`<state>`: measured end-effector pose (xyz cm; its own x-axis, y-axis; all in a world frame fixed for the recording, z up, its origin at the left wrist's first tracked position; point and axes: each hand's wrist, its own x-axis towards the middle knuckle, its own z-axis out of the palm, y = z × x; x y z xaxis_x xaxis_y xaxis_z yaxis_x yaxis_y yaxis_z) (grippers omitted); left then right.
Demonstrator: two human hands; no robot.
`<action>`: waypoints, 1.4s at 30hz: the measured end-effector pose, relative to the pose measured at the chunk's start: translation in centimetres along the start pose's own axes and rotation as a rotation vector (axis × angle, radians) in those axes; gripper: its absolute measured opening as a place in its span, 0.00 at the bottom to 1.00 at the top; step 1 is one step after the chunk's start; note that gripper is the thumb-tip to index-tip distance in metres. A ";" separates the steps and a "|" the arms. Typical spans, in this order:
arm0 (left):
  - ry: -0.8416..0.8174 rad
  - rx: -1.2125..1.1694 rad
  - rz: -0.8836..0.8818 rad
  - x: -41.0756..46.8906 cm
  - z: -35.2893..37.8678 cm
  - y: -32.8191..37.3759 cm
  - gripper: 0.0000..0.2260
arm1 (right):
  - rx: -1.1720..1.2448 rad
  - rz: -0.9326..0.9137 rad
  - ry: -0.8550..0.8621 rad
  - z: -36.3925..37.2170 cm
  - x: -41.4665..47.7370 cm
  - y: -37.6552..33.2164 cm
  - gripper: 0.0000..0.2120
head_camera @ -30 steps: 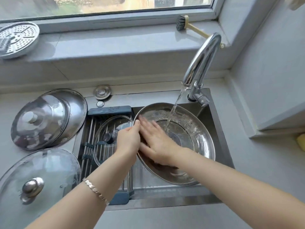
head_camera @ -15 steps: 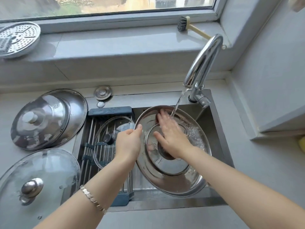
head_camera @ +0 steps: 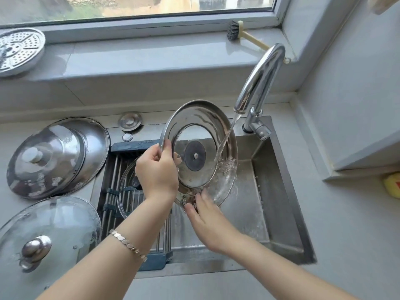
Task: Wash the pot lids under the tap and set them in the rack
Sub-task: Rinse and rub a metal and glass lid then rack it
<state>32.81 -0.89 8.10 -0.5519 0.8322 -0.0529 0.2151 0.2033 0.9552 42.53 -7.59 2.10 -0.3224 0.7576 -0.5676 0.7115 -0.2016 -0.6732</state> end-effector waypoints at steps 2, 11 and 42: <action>0.005 -0.025 -0.021 0.1 -0.3 0.1 0.21 | -0.058 0.032 0.080 -0.7 0.7 1.0 0.31; -0.094 -0.056 -0.269 -2.0 -0.2 -1.0 0.23 | -0.111 0.114 0.627 -6.2 6.4 1.3 0.35; -0.511 1.262 0.529 -0.4 1.7 4.6 0.08 | -0.060 0.250 0.097 -0.5 3.3 9.8 0.21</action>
<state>35.39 0.57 12.07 0.0962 0.9859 -0.1366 0.9953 -0.0937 0.0246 48.77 -6.77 -6.15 -0.0728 0.7456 -0.6624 0.7983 -0.3546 -0.4868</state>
